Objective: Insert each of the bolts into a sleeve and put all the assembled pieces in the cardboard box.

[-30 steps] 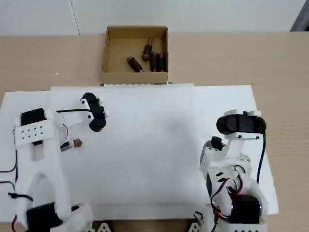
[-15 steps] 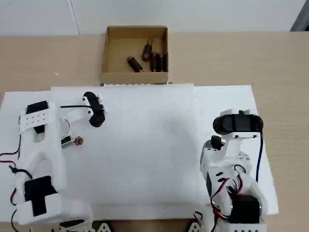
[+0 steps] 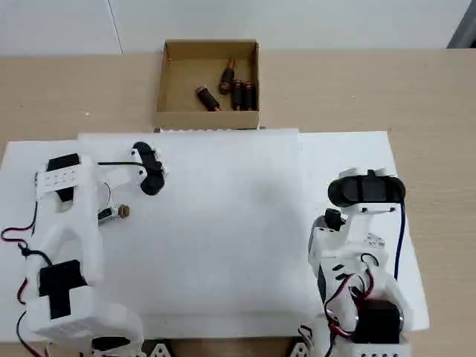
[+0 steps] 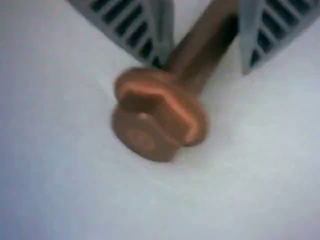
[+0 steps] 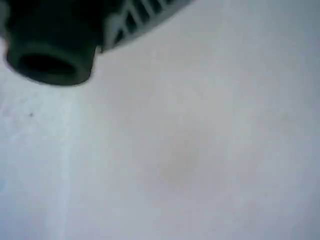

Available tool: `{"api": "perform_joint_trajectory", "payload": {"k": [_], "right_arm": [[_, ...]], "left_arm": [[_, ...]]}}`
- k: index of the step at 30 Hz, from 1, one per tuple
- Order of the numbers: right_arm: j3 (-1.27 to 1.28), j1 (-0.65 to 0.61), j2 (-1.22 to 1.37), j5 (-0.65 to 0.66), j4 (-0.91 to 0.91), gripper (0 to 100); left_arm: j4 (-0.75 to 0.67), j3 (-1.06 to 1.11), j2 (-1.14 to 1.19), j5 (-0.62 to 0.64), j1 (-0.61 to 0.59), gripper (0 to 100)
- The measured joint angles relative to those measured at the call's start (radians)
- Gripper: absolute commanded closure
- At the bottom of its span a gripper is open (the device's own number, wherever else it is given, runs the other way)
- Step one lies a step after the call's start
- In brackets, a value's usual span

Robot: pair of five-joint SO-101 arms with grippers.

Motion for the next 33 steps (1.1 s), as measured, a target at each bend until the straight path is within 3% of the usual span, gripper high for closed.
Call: {"api": "perform_joint_trajectory", "payload": {"k": [9, 20, 26, 30, 33], "right_arm": [[0.0, 0.0, 0.0, 0.0, 0.0, 99.5], [0.0, 0.0, 0.0, 0.0, 0.0, 99.5], [-0.002, 0.0, 0.0, 0.0, 0.0, 99.5], [-0.063, 0.003, 0.0, 0.0, 0.029, 99.5], [-0.112, 0.0, -0.002, 0.0, 0.077, 99.5]], "left_arm": [[0.023, -0.009, 0.021, 0.0, 0.005, 100], [0.408, -0.253, 0.041, 0.0, 0.061, 100], [0.453, -0.267, -0.133, 0.002, 0.084, 100], [0.46, -0.267, -0.256, 0.069, 0.124, 100], [0.462, -0.267, -0.353, 0.19, 0.16, 100]]}}
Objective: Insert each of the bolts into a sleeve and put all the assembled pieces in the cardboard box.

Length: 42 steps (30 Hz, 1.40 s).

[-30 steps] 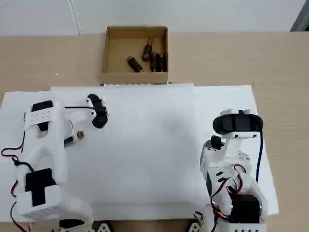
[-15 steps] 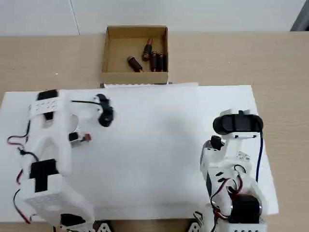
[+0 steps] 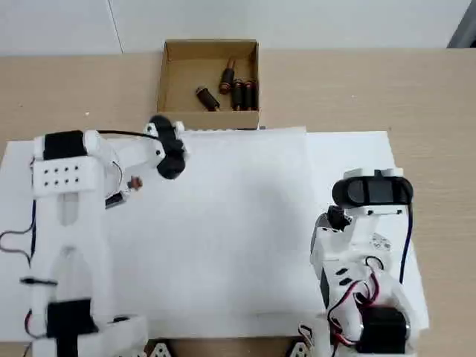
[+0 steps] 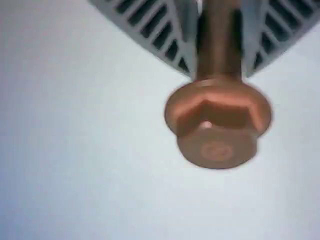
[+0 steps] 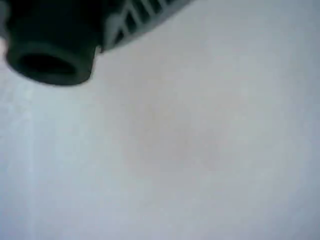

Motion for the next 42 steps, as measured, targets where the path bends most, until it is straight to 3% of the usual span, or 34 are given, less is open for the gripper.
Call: {"api": "perform_joint_trajectory", "payload": {"k": [5, 12, 19, 33, 42], "right_arm": [[-0.071, 0.0, -0.006, 0.0, 0.094, 99.5], [-0.109, 0.0, -0.018, 0.0, 0.164, 99.5], [-0.109, 0.002, -0.02, 0.0, 0.164, 99.5], [-0.031, 0.003, -0.011, 0.0, 0.017, 99.5], [0.146, -0.097, -0.005, 0.0, -0.141, 99.5]], "left_arm": [[0.002, 0.0, -0.123, 0.222, 0.063, 100], [0.002, 0.0, -0.288, 0.405, 0.133, 100], [-0.044, 0.04, -0.493, 0.752, 0.187, 100], [-0.523, 0.661, -1.071, 1.145, 0.132, 100], [-0.586, 0.916, -1.303, 1.313, 0.132, 100]]}}
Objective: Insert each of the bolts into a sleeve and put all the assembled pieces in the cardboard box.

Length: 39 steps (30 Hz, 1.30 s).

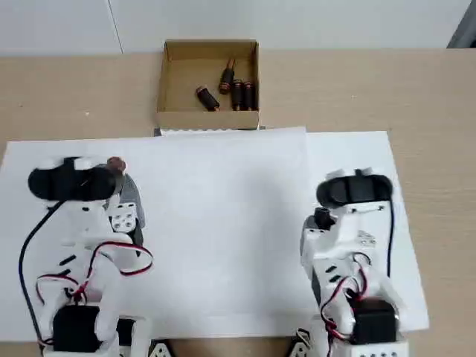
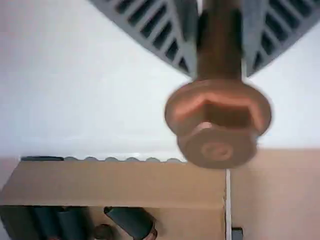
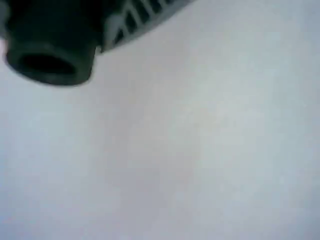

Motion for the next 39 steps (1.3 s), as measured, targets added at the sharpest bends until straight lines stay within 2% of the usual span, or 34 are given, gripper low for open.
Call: {"api": "perform_joint_trajectory", "payload": {"k": [4, 12, 16, 22, 29, 34, 39], "right_arm": [[0.072, -0.049, 0.0, 0.0, -0.11, 99.5], [0.25, -0.138, 0.0, 0.0, -0.313, 99.5], [0.304, -0.192, 0.0, 0.0, -0.391, 99.5], [0.338, -0.296, 0.0, 0.0, -0.448, 99.5], [0.342, -0.414, 0.0, 0.021, -0.454, 99.5], [0.371, -0.48, 0.0, 0.11, -0.506, 99.5], [0.397, -0.529, 0.0, 0.206, -0.559, 99.5]], "left_arm": [[0.0, 0.061, -0.051, 0.092, 0.0, 100], [0.0, 0.203, -0.173, 0.184, 0.0, 100], [0.0, 0.285, -0.262, 0.295, 0.0, 100], [0.0, 0.324, -0.278, 0.473, 0.005, 99], [-0.037, 0.327, -0.278, 0.568, 0.141, 99], [-0.16, 0.387, -0.278, 0.592, 0.233, 99], [-0.259, 0.442, -0.278, 0.597, 0.272, 99]]}}
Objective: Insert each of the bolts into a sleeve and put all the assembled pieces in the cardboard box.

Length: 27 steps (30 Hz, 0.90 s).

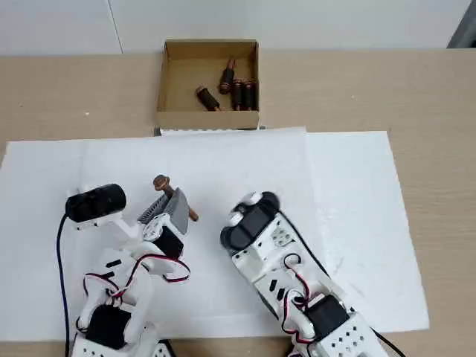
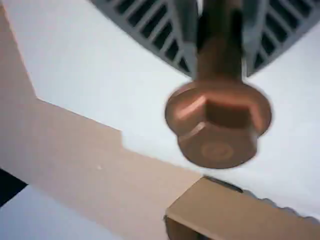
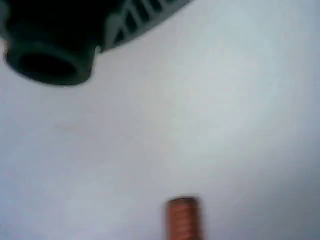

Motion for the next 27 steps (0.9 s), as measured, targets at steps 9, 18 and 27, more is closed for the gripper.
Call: {"api": "perform_joint_trajectory", "payload": {"k": [9, 18, 27], "right_arm": [[0.006, -0.054, 0.0, 0.037, -0.006, 99.5], [0.006, -0.054, 0.0, 0.037, -0.006, 99.5], [0.006, -0.083, 0.0, 0.037, -0.006, 99.5]], "left_arm": [[-0.011, 0.002, 0.0, 0.041, 0.014, 99], [-0.011, 0.002, 0.0, 0.08, 0.114, 99], [-0.011, 0.002, 0.0, 0.103, 0.137, 99]]}}
